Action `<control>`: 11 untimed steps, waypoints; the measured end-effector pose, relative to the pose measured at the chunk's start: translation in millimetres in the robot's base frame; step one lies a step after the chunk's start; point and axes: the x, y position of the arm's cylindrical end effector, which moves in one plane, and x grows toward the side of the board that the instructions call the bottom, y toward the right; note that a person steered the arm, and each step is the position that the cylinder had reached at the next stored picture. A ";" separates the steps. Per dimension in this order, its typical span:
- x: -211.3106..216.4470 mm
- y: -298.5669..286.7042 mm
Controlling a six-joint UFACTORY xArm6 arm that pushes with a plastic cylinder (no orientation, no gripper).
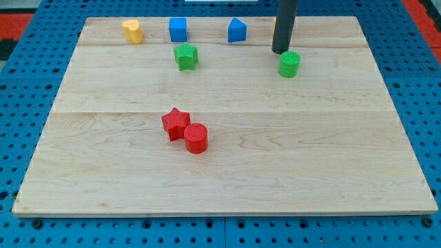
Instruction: Move the arm away from the yellow hexagon
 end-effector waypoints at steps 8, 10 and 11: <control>-11.4 -151.8; -5.9 -191.1; 2.9 -218.7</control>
